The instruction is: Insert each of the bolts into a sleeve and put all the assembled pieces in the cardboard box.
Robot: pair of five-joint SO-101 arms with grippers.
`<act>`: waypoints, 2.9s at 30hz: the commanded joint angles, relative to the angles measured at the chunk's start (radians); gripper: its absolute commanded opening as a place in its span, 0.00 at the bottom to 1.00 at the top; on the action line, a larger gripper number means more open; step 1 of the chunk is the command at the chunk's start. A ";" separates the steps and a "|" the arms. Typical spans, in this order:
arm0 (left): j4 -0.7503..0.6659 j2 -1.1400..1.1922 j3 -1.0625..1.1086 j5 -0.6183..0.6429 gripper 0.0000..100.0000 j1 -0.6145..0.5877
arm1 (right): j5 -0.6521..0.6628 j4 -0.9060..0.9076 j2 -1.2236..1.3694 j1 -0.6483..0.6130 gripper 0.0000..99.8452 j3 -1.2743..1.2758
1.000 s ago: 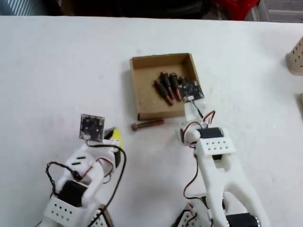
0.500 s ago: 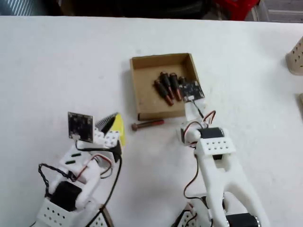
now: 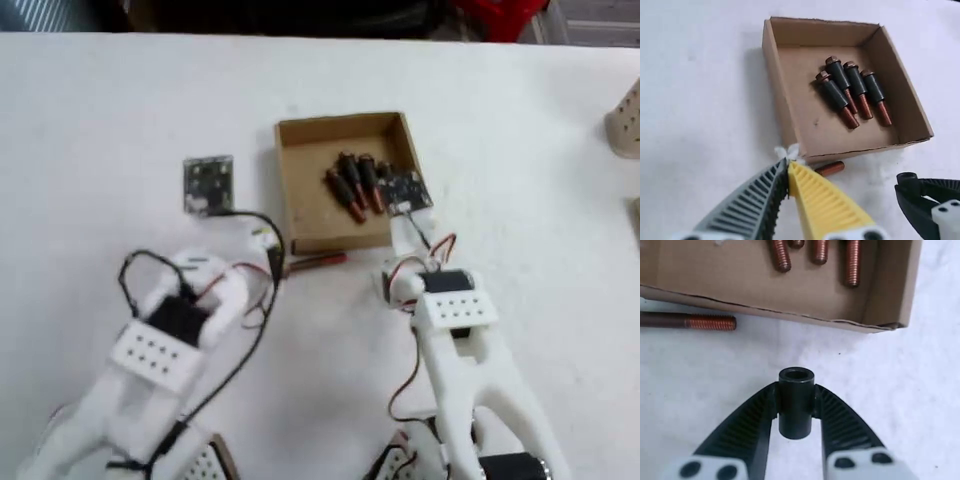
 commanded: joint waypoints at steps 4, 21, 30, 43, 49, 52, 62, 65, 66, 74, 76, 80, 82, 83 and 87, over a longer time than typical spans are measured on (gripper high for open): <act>-0.250 0.249 -0.023 0.089 0.02 0.048 | -0.002 -0.005 -0.042 0.010 0.02 -0.009; -0.591 0.679 -0.083 0.094 0.02 0.073 | -0.002 0.016 -0.044 0.035 0.02 -0.011; -0.598 0.473 -0.014 0.092 0.02 0.084 | 0.000 0.015 -0.045 0.028 0.02 -0.011; -0.511 0.137 0.150 0.084 0.02 0.219 | 0.000 0.013 -0.045 0.027 0.02 -0.011; -0.514 0.460 -0.009 0.084 0.02 0.143 | 0.000 0.013 -0.045 0.033 0.02 -0.011; -0.514 0.616 -0.097 0.084 0.02 0.120 | 0.000 0.013 -0.045 0.033 0.02 -0.011; -0.505 0.760 -0.193 0.075 0.02 0.139 | 0.000 0.013 -0.045 0.030 0.02 -0.011; -0.493 0.762 -0.190 -0.012 0.02 0.180 | 0.000 0.013 -0.045 0.028 0.02 -0.011; -0.470 0.762 -0.187 -0.037 0.02 0.202 | 0.000 0.013 -0.045 0.028 0.02 -0.011; -0.434 0.763 -0.183 -0.080 0.02 0.263 | 0.000 0.012 -0.044 0.027 0.02 -0.011; -0.434 0.763 -0.187 -0.080 0.02 0.259 | 0.000 0.012 -0.044 0.027 0.02 -0.011; -0.476 0.763 -0.192 -0.077 0.02 0.255 | 0.000 0.010 -0.044 0.027 0.02 -0.011; -0.519 0.763 -0.190 -0.075 0.02 0.255 | 0.000 0.010 -0.044 0.027 0.02 -0.011; -0.534 0.763 -0.190 -0.064 0.02 0.255 | 0.000 0.010 -0.044 0.027 0.02 -0.011; -0.565 0.825 -0.232 0.000 0.02 0.239 | 0.000 0.010 -0.044 0.027 0.02 -0.011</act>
